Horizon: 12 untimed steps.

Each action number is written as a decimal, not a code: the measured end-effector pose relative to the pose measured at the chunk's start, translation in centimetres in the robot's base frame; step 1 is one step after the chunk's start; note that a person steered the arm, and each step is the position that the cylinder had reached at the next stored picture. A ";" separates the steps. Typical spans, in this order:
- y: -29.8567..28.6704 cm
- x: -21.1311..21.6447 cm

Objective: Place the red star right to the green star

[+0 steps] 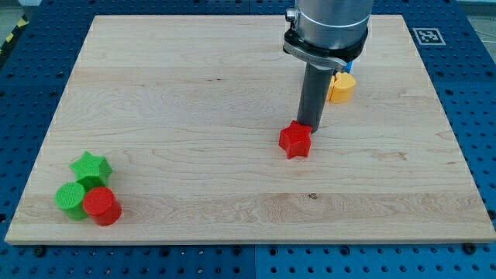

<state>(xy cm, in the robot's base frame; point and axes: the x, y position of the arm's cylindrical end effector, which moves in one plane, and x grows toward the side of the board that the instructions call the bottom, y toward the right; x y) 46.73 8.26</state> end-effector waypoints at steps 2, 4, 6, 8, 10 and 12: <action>-1.4 2.7; -0.1 4.7; -3.7 5.6; -4.7 7.4; -4.7 9.1; -6.8 10.3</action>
<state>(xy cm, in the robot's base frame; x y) 57.06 1.49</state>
